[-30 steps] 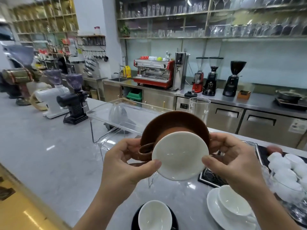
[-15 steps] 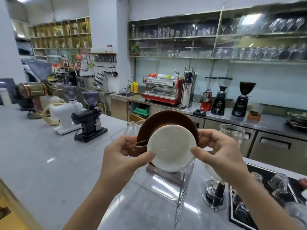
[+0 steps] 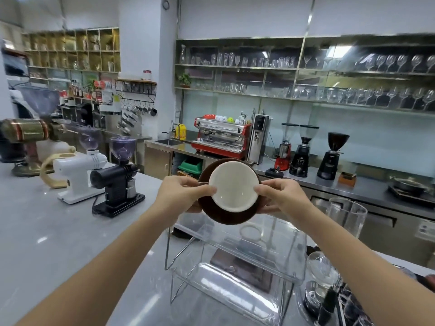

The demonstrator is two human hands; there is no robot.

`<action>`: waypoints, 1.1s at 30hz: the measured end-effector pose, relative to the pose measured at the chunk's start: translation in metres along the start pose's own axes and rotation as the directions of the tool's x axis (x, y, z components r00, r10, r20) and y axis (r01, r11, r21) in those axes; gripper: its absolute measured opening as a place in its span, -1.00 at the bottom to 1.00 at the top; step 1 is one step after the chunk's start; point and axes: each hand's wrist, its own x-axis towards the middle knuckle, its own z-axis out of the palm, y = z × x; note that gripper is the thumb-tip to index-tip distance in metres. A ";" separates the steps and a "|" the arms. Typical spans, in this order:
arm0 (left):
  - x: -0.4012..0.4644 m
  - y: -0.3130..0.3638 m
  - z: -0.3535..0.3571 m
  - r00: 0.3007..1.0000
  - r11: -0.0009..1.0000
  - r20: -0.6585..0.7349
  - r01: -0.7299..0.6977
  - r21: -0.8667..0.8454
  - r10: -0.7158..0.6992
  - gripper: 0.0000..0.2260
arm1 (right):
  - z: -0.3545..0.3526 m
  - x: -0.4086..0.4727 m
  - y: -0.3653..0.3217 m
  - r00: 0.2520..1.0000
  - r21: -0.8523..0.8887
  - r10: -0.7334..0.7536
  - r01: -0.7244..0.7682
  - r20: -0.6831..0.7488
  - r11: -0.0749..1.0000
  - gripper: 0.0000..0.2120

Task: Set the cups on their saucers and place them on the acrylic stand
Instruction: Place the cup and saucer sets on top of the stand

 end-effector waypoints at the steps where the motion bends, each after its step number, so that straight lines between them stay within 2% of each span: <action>1: 0.008 0.000 -0.001 1.000 0.999 0.007 0.027 0.019 -0.027 -0.77 | 0.002 0.008 0.001 0.999 -0.003 0.033 -0.033 0.007 0.999 -0.70; 5: 0.034 0.001 -0.006 0.985 0.983 0.050 0.163 0.084 -0.168 -0.70 | 0.004 0.034 0.009 0.985 -0.020 0.173 -0.173 0.027 0.985 -0.58; 11: 0.062 -0.001 -0.008 0.956 0.949 0.095 0.259 0.181 -0.279 -0.66 | 0.006 0.058 0.011 0.926 -0.053 0.376 -0.373 0.045 0.926 -0.44; 15: 0.076 -0.006 -0.008 0.930 0.913 0.093 0.324 0.247 -0.356 -0.63 | 0.010 0.068 0.013 0.884 -0.087 0.465 -0.460 0.047 0.884 -0.44; 26: 0.098 -0.015 -0.004 0.908 0.863 0.082 0.357 0.358 -0.410 -0.66 | 0.019 0.085 0.027 0.787 -0.114 0.615 -0.607 0.057 0.787 -0.49; 30: 0.103 -0.019 -0.002 0.913 0.855 0.072 0.347 0.385 -0.403 -0.66 | 0.020 0.087 0.029 0.774 -0.108 0.631 -0.623 0.055 0.774 -0.50; 33: 0.104 -0.019 -0.001 0.912 0.853 0.077 0.343 0.394 -0.402 -0.65 | 0.020 0.089 0.031 0.780 -0.127 0.625 -0.617 0.040 0.777 -0.43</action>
